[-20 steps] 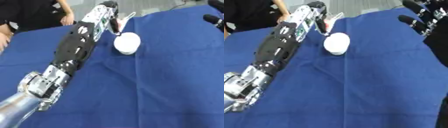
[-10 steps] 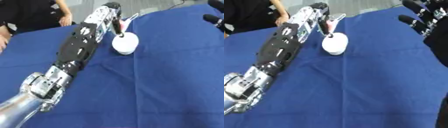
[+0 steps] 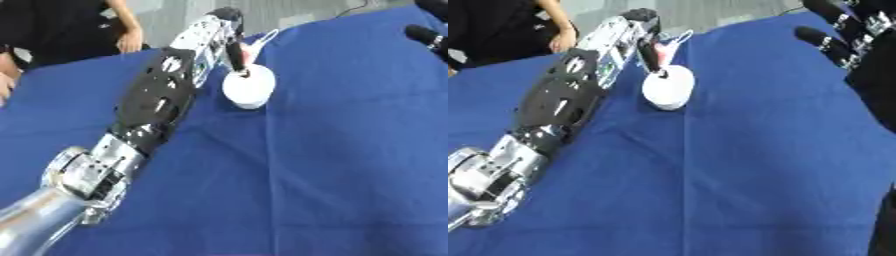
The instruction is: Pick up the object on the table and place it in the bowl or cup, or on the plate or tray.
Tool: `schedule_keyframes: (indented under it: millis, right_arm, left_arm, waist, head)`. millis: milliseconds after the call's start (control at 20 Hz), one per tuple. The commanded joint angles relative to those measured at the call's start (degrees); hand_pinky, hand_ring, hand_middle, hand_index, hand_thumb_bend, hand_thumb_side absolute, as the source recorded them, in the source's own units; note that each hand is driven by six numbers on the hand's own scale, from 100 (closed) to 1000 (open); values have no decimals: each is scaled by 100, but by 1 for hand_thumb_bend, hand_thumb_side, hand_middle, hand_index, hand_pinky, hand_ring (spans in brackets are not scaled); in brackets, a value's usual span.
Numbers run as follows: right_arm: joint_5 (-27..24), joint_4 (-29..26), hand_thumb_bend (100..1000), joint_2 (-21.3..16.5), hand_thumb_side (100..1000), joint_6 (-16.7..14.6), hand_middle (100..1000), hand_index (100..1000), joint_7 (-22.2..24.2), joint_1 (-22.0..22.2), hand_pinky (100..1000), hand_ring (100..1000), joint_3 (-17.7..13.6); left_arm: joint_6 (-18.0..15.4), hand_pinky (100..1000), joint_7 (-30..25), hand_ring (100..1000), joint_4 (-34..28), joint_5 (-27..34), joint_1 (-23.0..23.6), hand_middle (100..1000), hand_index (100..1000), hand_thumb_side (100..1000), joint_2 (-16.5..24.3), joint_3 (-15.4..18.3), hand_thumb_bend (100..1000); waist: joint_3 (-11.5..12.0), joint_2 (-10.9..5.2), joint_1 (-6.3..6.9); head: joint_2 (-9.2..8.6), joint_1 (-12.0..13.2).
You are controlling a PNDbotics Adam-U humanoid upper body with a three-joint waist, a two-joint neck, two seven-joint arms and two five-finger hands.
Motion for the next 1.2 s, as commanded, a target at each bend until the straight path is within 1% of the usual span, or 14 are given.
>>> schedule_keyframes:
  millis: [50,100,150,200,250,300,350,700,750,800,850,900,950,1200]
  right_arm:
    - [-16,-85,743,38,1000,1642,1000,1000,1640,-112,907,1000,20]
    - [-18,-85,743,38,1000,1642,1000,1000,1640,-115,906,1000,19]
    - [-19,-85,743,38,1000,1642,1000,1000,1640,-116,906,1000,18]
    - [-20,-85,743,37,1000,1642,1000,1000,1640,-119,907,1000,17]
    - [-21,-85,743,36,1000,1642,1000,1000,1640,-120,907,1000,14]
    - [-22,-85,743,34,1000,1642,1000,1000,1640,-121,907,1000,13]
    - [-21,-85,743,32,1000,1642,1000,1000,1640,-121,906,1000,10]
    - [-25,-85,743,29,1000,1642,1000,1000,1640,-125,906,1000,3]
    - [-27,-85,743,29,1000,1642,1000,1000,1640,-125,906,1000,1]
    - [-29,-85,744,27,1000,1642,1000,1000,1640,-125,906,1000,-4]
    - [-28,-85,743,23,1000,1642,1000,1000,1640,-125,906,1000,-10]
    - [-27,-85,744,21,1000,1642,1000,1000,1640,-124,906,1000,-13]
    - [-25,-85,744,18,1000,1642,1000,1000,1640,-123,906,1000,-17]
    - [-23,-85,744,-1,1000,1642,1000,1000,1640,-115,906,1000,-34]
  left_arm:
    - [-41,100,58,100,-77,73,-58,100,194,213,49,-6,704]
    - [-104,100,41,100,-64,87,-36,320,489,451,32,-32,847]
    - [-156,100,40,100,-61,88,-29,291,462,389,29,-34,882]
    - [-215,100,23,177,-44,61,-13,474,638,501,32,-50,884]
    - [-270,100,-3,156,-29,20,-3,451,613,493,32,-54,877]
    - [-310,100,-22,242,-21,-23,2,551,702,515,36,-48,889]
    - [-340,100,-31,290,-22,-72,3,606,718,520,43,-42,895]
    - [-417,100,-36,303,-60,-208,9,619,726,521,43,-21,889]
    - [-418,100,-38,327,-62,-211,10,639,732,523,44,-21,888]
    - [-416,136,-38,421,-66,-220,12,699,744,520,49,-22,874]
    - [-412,103,-41,403,-74,-231,14,693,744,525,54,-24,877]
    - [-410,158,-39,433,-82,-240,16,704,747,514,58,-25,866]
    - [-410,131,-41,416,-92,-247,18,696,742,520,61,-27,876]
    - [-436,172,25,429,-170,-325,8,691,742,500,105,-37,861]
  waist:
    - [9,-76,-47]
    - [8,-75,-47]
    - [8,-75,-48]
    - [11,-73,-48]
    - [13,-73,-49]
    - [16,-72,-49]
    - [20,-71,-51]
    - [32,-70,-59]
    - [32,-70,-59]
    - [42,-71,-63]
    - [50,-72,-66]
    - [57,-73,-68]
    - [63,-73,-70]
    - [110,-82,-84]
  head:
    - [1,-22]
    - [1,-25]
    - [1,-27]
    - [1,-31]
    - [1,-33]
    - [1,-37]
    - [1,-38]
    - [1,-42]
    - [1,-41]
    - [1,-44]
    - [1,-47]
    - [1,-49]
    - [1,-51]
    - [1,-55]
